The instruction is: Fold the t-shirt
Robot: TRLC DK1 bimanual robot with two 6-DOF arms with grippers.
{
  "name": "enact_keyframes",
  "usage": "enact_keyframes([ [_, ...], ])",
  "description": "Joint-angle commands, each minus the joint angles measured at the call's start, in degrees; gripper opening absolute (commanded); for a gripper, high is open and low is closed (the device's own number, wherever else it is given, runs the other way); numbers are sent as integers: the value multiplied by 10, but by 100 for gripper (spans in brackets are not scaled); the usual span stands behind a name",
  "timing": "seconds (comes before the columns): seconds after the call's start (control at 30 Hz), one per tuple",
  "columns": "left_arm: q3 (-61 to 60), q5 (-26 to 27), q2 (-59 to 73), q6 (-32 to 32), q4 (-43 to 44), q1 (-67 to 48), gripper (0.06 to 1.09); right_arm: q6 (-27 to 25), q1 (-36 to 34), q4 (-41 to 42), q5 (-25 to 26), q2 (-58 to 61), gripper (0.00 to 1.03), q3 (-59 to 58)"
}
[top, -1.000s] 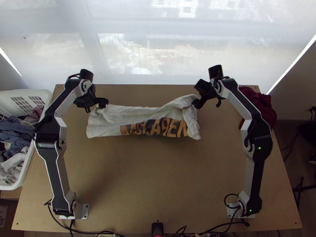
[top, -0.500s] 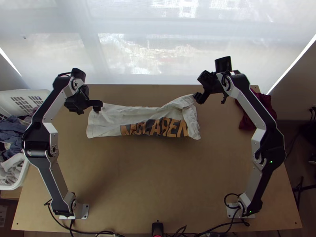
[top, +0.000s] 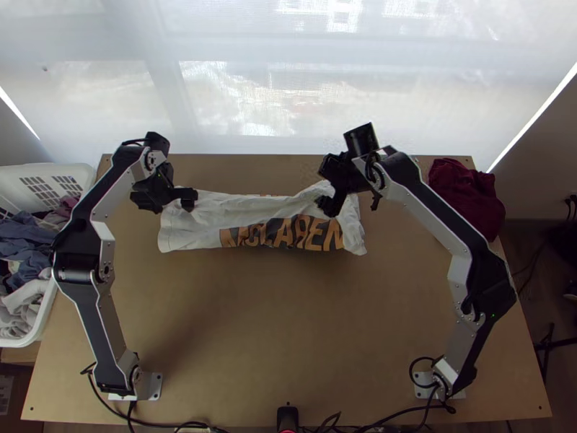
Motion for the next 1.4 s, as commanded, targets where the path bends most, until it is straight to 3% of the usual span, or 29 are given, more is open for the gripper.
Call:
enact_keyframes([
  [0.0,1,-18,17,-6,17,-2,103,1,61,6,0,20,98,-27],
  [0.6,1,-19,54,-18,30,-4,103,5,63,48,1,108,98,-71],
  [0.87,1,-13,62,-19,30,-7,93,6,52,62,2,114,98,-84],
  [1.0,1,-5,65,-21,31,-7,76,6,47,62,4,120,98,-83],
  [1.27,1,6,50,-33,39,-7,19,6,46,63,7,125,98,-90],
  [1.37,8,6,41,-34,39,-7,10,6,45,65,7,126,98,-92],
])
